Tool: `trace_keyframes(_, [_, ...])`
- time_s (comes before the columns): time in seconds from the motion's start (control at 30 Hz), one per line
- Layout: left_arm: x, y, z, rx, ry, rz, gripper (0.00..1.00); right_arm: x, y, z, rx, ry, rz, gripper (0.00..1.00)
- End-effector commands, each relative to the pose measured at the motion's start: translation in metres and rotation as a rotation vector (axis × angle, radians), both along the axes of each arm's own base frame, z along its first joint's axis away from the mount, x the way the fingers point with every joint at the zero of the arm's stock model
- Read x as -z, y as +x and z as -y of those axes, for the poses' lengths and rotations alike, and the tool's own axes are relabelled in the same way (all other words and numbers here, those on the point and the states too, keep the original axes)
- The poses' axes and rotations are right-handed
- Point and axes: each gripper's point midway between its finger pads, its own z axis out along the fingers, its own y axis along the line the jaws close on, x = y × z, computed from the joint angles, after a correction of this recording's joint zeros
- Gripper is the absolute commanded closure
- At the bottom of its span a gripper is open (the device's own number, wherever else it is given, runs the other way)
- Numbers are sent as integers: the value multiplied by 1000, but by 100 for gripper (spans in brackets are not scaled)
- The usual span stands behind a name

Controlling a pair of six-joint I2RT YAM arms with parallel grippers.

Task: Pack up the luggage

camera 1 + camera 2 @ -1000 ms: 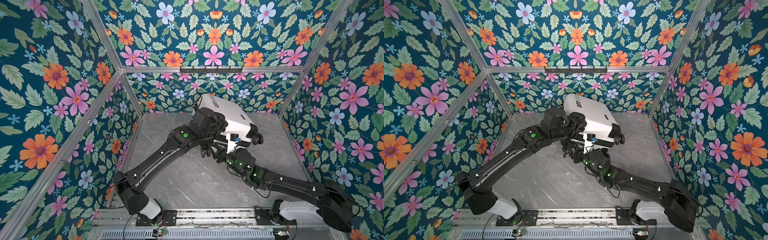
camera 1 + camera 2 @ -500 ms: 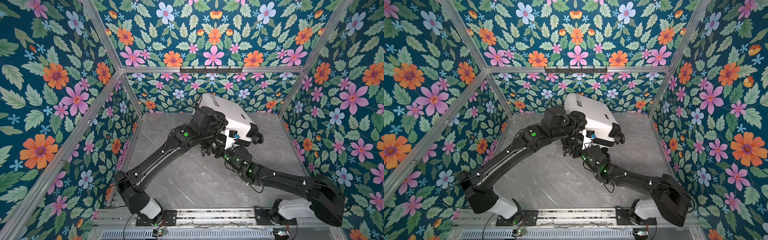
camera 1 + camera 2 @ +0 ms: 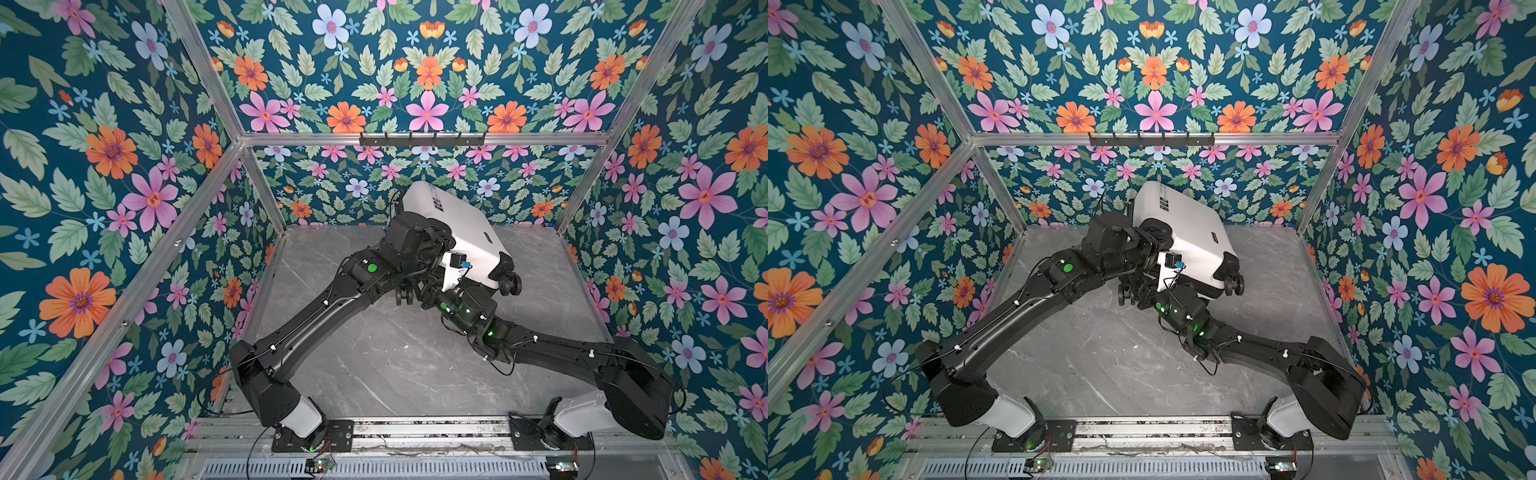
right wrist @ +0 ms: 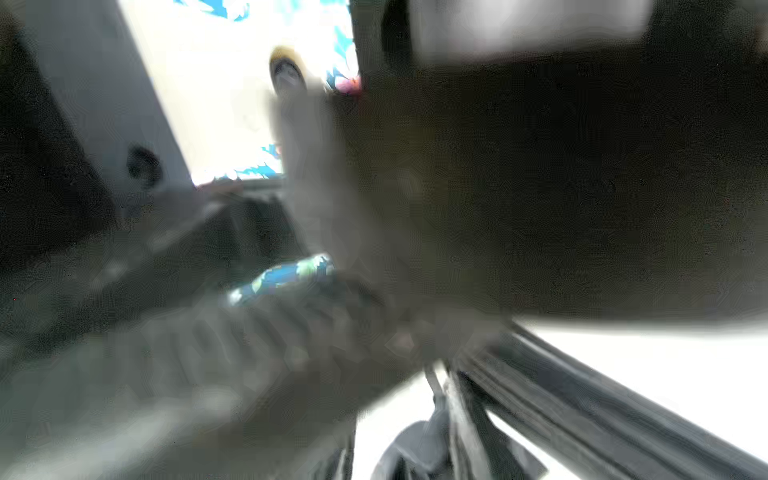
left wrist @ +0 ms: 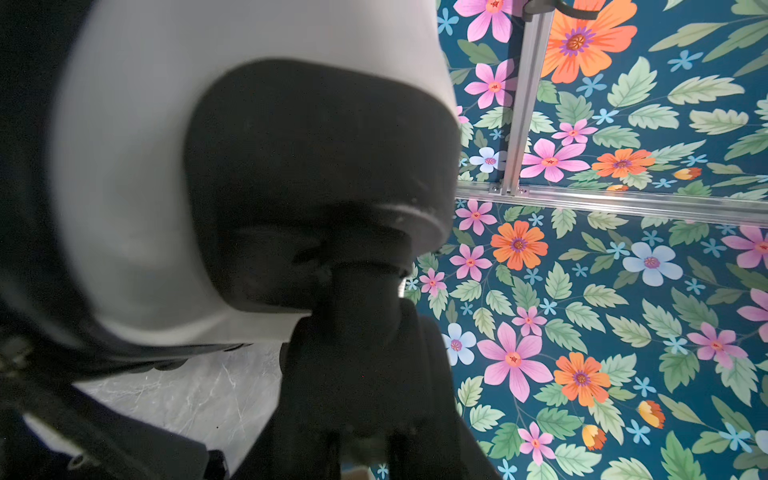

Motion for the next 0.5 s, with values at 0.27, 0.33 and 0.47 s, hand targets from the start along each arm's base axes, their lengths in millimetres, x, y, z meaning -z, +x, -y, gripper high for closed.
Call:
trace_keyframes(0.27, [-54, -5, 9, 44, -166, 118, 100, 3, 11, -5, 18, 48, -33, 67])
trace_keyframes(0.33, [-53, -5, 7, 42, -165, 118, 100, 7, 10, -2, 26, 61, -47, 67])
trace_keyframes(0.47, [-53, -6, 7, 44, -166, 118, 100, 16, 9, 2, 39, 66, -69, 66])
